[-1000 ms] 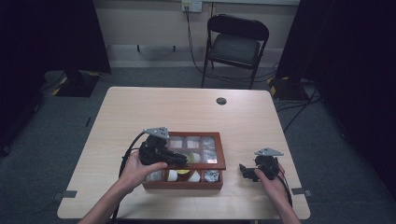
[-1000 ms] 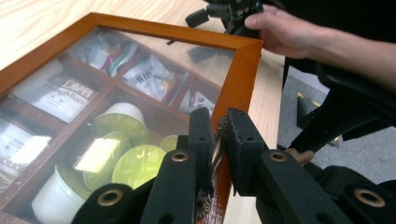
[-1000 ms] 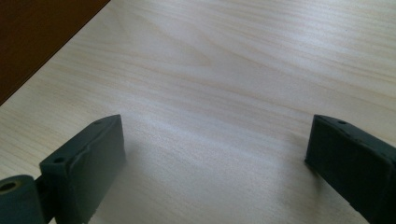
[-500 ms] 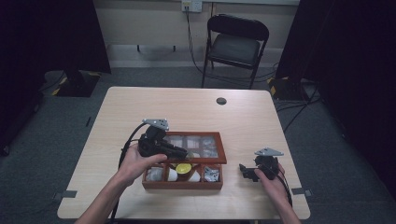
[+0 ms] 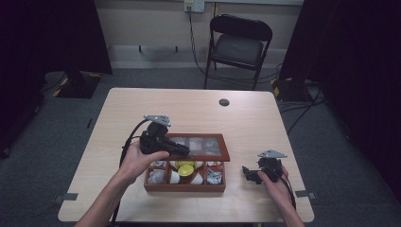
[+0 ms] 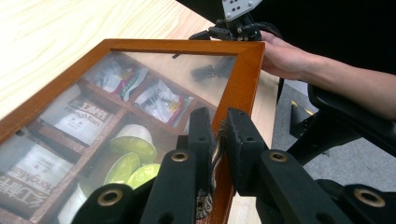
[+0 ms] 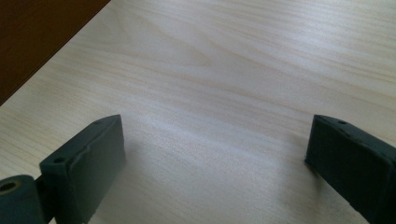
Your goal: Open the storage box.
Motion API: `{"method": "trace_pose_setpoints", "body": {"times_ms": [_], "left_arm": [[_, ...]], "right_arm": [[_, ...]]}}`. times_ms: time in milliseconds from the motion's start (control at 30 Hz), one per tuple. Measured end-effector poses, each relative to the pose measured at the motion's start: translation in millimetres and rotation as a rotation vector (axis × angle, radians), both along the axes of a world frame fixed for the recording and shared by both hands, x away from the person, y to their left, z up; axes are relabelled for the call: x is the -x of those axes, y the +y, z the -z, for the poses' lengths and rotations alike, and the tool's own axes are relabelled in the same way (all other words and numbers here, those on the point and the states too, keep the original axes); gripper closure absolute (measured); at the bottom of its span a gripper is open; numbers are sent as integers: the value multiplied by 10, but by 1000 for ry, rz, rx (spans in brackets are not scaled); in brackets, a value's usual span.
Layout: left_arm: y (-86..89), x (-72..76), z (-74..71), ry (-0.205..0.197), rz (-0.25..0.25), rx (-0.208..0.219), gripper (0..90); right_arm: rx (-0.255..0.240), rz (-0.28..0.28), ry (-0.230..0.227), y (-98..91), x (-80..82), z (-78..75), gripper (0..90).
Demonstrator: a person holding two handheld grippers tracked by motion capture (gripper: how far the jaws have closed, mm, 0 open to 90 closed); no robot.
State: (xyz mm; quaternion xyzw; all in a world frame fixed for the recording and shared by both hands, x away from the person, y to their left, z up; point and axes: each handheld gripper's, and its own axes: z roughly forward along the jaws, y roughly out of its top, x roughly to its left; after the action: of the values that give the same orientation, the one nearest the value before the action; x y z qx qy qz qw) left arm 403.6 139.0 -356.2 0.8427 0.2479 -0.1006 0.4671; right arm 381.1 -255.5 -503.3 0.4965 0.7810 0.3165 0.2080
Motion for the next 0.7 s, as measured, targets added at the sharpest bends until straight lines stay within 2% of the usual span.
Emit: {"method": "trace_pose_setpoints", "body": {"times_ms": [500,700], "left_arm": [[20,-64,-81,-11,-17,23,811],[22,-97,-139,-30,-20,16,812]], "right_arm": [[0,0,0,0,0,0,38],[0,0,0,0,0,0,38]]}}
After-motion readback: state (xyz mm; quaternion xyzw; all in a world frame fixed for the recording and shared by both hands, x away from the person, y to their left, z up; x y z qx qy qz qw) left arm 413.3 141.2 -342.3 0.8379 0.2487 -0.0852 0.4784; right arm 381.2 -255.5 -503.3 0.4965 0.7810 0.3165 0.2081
